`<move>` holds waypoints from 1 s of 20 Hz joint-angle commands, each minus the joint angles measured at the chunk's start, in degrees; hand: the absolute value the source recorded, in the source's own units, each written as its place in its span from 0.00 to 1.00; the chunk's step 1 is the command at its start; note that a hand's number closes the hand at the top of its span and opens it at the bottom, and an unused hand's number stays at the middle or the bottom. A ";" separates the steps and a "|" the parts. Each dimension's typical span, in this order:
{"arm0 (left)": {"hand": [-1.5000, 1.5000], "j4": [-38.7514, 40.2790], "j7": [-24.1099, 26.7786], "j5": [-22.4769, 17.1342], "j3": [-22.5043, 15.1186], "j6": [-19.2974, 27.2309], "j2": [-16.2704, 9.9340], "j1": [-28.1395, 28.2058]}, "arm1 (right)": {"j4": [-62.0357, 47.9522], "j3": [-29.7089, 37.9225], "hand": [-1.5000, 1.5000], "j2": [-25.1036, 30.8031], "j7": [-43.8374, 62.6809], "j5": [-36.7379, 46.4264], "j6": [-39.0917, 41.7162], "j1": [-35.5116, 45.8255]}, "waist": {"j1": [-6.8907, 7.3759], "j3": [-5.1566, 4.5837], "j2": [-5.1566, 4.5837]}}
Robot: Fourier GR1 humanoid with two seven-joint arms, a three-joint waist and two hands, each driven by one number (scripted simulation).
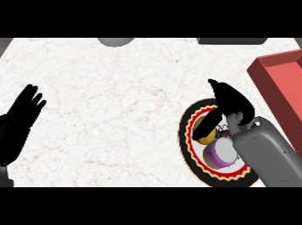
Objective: Pick the lemon from the plate and place it in the cardboard box
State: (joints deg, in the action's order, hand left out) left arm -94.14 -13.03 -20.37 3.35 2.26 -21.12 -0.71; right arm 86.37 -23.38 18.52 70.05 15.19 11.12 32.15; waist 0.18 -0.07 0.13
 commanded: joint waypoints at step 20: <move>0.50 -0.94 0.29 2.32 -0.60 -1.17 2.23 1.35 | -10.38 -3.11 0.00 -5.45 10.11 2.30 2.05 0.03 | 0.39 0.03 -0.06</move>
State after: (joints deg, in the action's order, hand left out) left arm -93.44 -12.95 -19.27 4.26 0.93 -20.02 -0.61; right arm 78.88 -25.28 15.80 69.07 16.20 11.16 30.91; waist 0.15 -0.06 0.13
